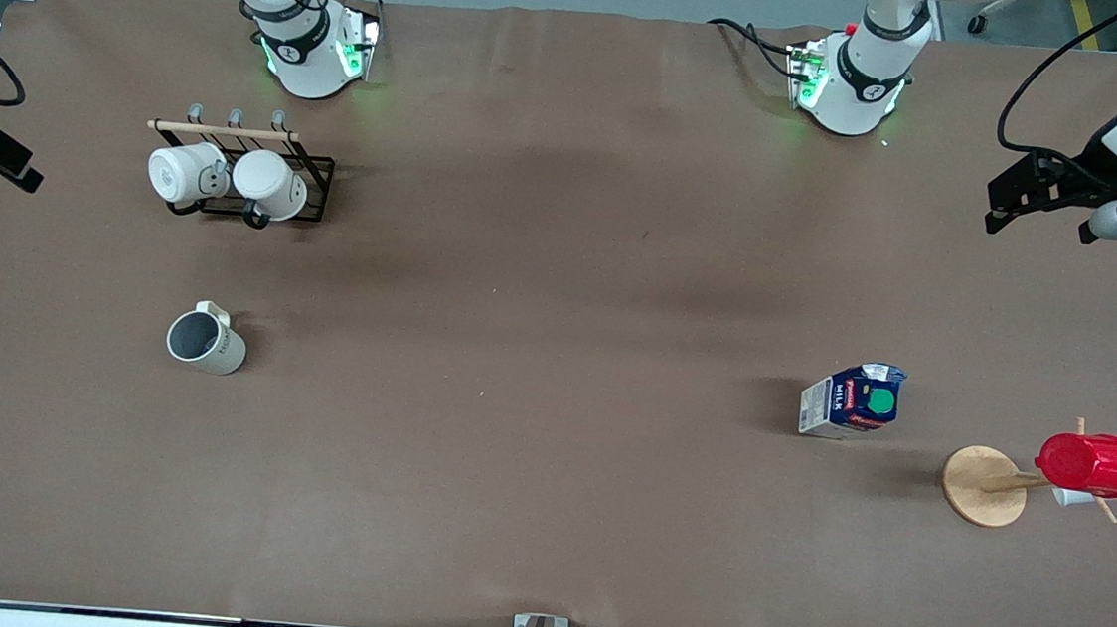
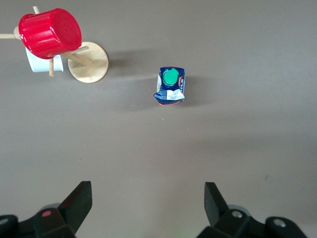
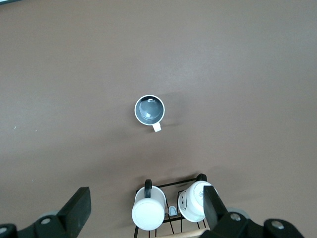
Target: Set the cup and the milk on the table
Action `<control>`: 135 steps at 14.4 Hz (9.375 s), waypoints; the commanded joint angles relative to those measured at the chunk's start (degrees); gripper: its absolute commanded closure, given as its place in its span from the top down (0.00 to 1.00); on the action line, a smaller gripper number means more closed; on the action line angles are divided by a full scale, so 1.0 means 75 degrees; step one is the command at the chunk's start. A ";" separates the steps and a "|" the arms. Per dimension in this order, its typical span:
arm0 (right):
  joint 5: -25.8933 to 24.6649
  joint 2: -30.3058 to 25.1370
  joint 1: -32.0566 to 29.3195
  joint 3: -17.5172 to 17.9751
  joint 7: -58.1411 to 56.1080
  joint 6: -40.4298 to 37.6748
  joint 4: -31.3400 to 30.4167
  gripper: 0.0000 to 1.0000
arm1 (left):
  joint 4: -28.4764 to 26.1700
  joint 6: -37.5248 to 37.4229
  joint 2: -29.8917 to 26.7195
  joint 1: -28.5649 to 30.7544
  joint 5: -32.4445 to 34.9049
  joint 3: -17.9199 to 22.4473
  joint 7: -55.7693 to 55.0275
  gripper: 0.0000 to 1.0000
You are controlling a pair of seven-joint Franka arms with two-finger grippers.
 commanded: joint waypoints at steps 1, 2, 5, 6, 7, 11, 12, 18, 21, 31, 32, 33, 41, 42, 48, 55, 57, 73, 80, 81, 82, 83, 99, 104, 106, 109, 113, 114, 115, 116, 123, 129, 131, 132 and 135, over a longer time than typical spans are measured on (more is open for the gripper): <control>0.0119 -0.0190 -0.0075 0.0052 0.0098 -0.0035 -0.0158 1.00 | 0.0180 -0.0053 0.0110 0.0068 -0.0149 0.0017 0.0071 1.00; 0.0119 -0.0190 -0.0075 0.0041 0.0098 -0.0035 -0.0158 1.00 | 0.0238 -0.0053 0.0180 0.0080 -0.0138 0.0017 0.0059 1.00; 0.0119 -0.0190 -0.0064 0.0052 0.0087 -0.0058 -0.0158 1.00 | 0.0813 0.0017 0.1115 -0.0025 -0.0032 0.0005 0.0024 1.00; 0.0119 -0.0190 -0.0052 0.0052 0.0040 -0.0128 -0.0158 1.00 | 0.0755 0.0238 0.1420 0.0010 -0.0067 -0.0006 0.0024 1.00; 0.0119 -0.0179 -0.0040 0.0052 -0.0030 -0.0198 -0.0170 1.00 | 0.0557 0.0716 0.1632 -0.0002 -0.0033 -0.0018 0.0024 1.00; 0.0061 0.0020 -0.0017 0.0064 -0.0405 -0.0049 -0.0730 1.00 | -0.0264 0.2814 0.2393 0.0010 -0.0021 -0.0030 -0.0081 1.00; 0.0049 0.0090 -0.0040 0.0064 -0.0429 0.0406 -0.1138 1.00 | -0.0451 0.3294 0.2651 -0.0002 -0.0021 -0.0041 -0.0233 1.00; -0.0068 0.0499 -0.0110 0.0041 -0.1389 0.4448 -0.4047 1.00 | -0.1576 0.4481 0.2981 -0.0060 -0.0021 -0.0065 -0.0656 1.00; -0.0080 0.1448 -0.0215 0.0029 -0.2007 0.5902 -0.4306 1.00 | -0.1858 0.4682 0.3040 -0.0060 -0.0021 -0.0077 -0.0656 0.94; -0.0080 0.2833 -0.0333 0.0017 -0.2773 0.8309 -0.4811 0.52 | -0.1742 0.4612 0.3075 -0.0084 -0.0021 -0.0077 -0.0633 0.38; -0.0068 0.2833 -0.0345 0.0017 -0.2750 0.8263 -0.4811 0.24 | -0.1707 0.4612 0.3063 -0.0084 -0.0021 -0.0077 -0.0586 0.38; -0.0068 0.2833 -0.0356 0.0017 -0.2726 0.8239 -0.4811 0.06 | -0.1625 0.4600 0.3040 -0.0061 -0.0021 -0.0077 -0.0528 0.38; 0.0002 0.2389 -0.0100 0.0087 -0.1710 0.5972 -0.3900 0.00 | -0.0524 0.3372 0.2876 -0.0061 -0.0114 -0.0321 -0.0597 0.38; 0.0014 0.2342 0.0168 0.0111 -0.1103 0.5339 -0.3514 0.00 | -0.0407 0.3045 0.2795 -0.0060 -0.0126 -0.0427 -0.0632 0.38; -0.0079 0.2493 0.0908 0.2041 0.3360 0.4524 -0.2270 0.00 | -0.0007 0.2057 0.2653 -0.0060 -0.0126 -0.0627 -0.0901 0.38; -0.0863 0.4470 0.3332 0.2326 0.6808 0.4418 -0.0150 0.00 | 0.0122 0.2057 0.2606 -0.0084 -0.0126 -0.1084 -0.1874 0.38; -0.1041 0.5011 0.3766 0.2326 0.7443 0.4500 0.0273 0.00 | 0.0122 0.2057 0.2641 -0.0095 -0.0126 -0.1166 -0.2061 0.38; -0.1896 0.4725 0.4379 0.2314 0.8547 0.3417 0.0628 1.00 | 0.0169 0.3064 0.3636 -0.0154 -0.0103 -0.2736 -0.3656 0.38; -0.2026 0.2168 0.2015 0.2314 0.7006 0.1211 0.0486 1.00 | 0.0169 0.3475 0.4340 -0.0692 -0.0032 -0.3006 -0.3633 0.38; -0.1979 0.1910 0.1697 0.2303 0.6513 0.0999 0.0486 1.00 | 0.0169 0.3579 0.4434 -0.0786 -0.0032 -0.3006 -0.3609 0.38; -0.1944 0.1629 0.1416 0.2244 0.5951 0.0788 0.0475 1.00 | 0.0169 0.3731 0.4504 -0.0903 -0.0021 -0.3006 -0.3621 0.38; -0.1885 0.1417 0.1169 0.2139 0.5493 0.0611 0.0486 1.00 | 0.0169 0.3872 0.4598 -0.1043 -0.0021 -0.3006 -0.3644 0.38; 0.0107 0.0209 -0.0029 0.0052 -0.0476 0.0000 0.0170 1.00 | 0.0589 0.4238 0.4845 -0.1385 0.0073 -0.2948 -0.3937 1.00; 0.0107 0.0197 0.0018 0.0041 -0.0534 -0.0116 0.0170 1.00 | 0.1246 0.2996 0.4249 -0.0800 0.0308 -0.2936 -0.3902 1.00; 0.0084 0.0197 0.0018 0.0052 -0.0593 -0.0292 0.0193 1.00 | 0.1247 0.2784 0.3804 -0.0309 0.0831 -0.2948 -0.3739 1.00; 0.0049 0.0197 0.0100 0.0052 -0.0628 -0.0304 0.0205 1.00 | 0.1258 0.2479 0.3299 0.0486 0.1397 -0.2994 -0.3097 1.00; 0.0037 0.0197 0.0124 0.0052 -0.0605 -0.0422 0.0217 1.00 | 0.1247 0.2467 0.2853 0.1449 0.1339 -0.3006 -0.1747 1.00; 0.0037 0.0197 0.0112 0.0052 -0.0593 -0.0422 0.0217 1.00 | 0.1247 0.2409 0.2783 0.1556 0.1339 -0.3006 -0.1641 1.00; 0.0037 0.0197 0.0112 0.0052 -0.0582 -0.0422 0.0217 1.00 | 0.1235 0.2339 0.2678 0.1615 0.1327 -0.2995 -0.1629 1.00; 0.0037 0.0208 0.0112 0.0052 -0.0582 -0.0422 0.0217 1.00 | 0.1235 0.2303 0.2619 0.1755 0.1316 -0.2995 -0.1617 1.00; 0.0049 0.0208 0.0112 0.0041 -0.0582 -0.0433 0.0217 1.00 | 0.1118 0.1800 0.2138 0.2295 0.1292 -0.3006 -0.1301 1.00; 0.0049 0.0208 0.0112 0.0041 -0.0582 -0.0433 0.0217 1.00 | 0.0498 0.1740 0.1541 0.2575 0.0661 -0.3006 -0.1301 1.00; 0.0049 0.0208 0.0112 0.0041 -0.0582 -0.0433 0.0217 1.00 | 0.0322 0.1740 0.1342 0.2647 0.0624 -0.3006 -0.1289 1.00; 0.0049 0.0208 0.0112 0.0041 -0.0582 -0.0433 0.0217 1.00 | 0.0309 0.1717 0.1294 0.2647 0.0624 -0.3006 -0.1266 1.00; 0.0049 0.0208 0.0112 0.0041 -0.0582 -0.0433 0.0205 1.00 | 0.0321 0.1390 0.1130 0.2658 0.0612 -0.3006 -0.0985 1.00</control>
